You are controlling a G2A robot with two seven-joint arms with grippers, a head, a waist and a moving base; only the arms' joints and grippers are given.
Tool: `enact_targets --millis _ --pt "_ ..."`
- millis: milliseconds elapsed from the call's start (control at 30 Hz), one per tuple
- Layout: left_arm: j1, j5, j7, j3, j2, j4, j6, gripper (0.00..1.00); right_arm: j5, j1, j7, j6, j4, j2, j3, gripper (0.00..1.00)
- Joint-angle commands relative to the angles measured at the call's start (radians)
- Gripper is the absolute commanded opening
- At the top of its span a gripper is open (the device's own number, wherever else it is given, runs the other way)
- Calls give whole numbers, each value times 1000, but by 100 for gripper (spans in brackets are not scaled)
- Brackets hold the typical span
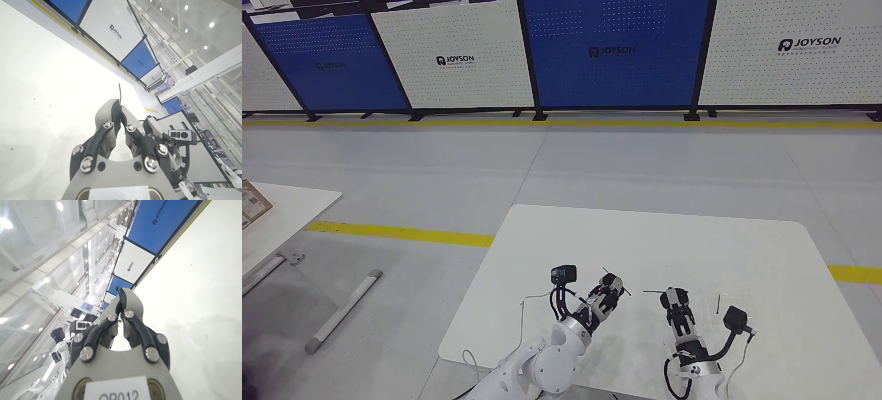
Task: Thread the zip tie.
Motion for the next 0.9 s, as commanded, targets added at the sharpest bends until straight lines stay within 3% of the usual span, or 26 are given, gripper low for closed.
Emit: enact_targets --millis 0,433,733,867 --pt "1 -1 14 -2 -1 2 -11 0 0 0 0 0 0 0 0 0" --pt "-3 5 7 -3 -2 5 -10 0 0 0 0 0 0 0 0 0" --pt "-3 5 7 -3 -2 5 -10 0 31 -38 33 59 -41 -9 1 0" --pt "-3 5 7 -3 -2 5 -10 0 31 -38 33 59 -41 -9 1 0"
